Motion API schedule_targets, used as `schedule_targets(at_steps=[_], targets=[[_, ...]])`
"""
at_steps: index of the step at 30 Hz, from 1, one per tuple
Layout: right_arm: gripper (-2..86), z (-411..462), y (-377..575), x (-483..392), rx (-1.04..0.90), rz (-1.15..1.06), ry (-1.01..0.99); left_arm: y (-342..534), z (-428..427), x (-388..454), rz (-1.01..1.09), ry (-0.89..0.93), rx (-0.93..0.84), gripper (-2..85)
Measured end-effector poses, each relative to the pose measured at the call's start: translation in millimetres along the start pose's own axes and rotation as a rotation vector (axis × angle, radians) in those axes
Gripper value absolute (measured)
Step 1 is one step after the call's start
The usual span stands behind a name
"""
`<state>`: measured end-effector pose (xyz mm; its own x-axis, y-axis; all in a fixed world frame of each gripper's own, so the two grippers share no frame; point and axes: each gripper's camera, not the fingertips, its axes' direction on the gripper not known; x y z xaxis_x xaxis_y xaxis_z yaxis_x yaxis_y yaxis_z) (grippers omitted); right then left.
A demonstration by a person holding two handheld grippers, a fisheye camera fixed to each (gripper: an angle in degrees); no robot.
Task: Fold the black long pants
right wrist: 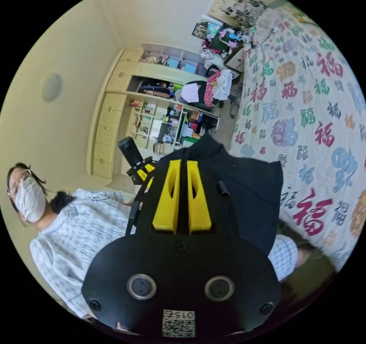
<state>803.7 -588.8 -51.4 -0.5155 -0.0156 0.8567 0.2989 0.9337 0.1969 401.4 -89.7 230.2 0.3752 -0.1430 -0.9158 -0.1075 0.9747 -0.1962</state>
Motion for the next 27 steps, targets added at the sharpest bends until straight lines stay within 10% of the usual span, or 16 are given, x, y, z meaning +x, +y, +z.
schedule_targets(at_steps=[12, 23, 27], targets=[[0.8, 48, -1, -67, 0.418, -0.222, 0.109, 143, -193, -75, -0.321, -0.001, 0.575, -0.4], [0.7, 94, -57, -71, 0.288, -0.385, 0.357, 140, -265, -96, -0.259, -0.231, 0.592, -0.9], [0.7, 92, -80, -50, 0.237, -0.348, 0.422, 159, -306, -117, -0.322, -0.206, 0.864, -0.9]])
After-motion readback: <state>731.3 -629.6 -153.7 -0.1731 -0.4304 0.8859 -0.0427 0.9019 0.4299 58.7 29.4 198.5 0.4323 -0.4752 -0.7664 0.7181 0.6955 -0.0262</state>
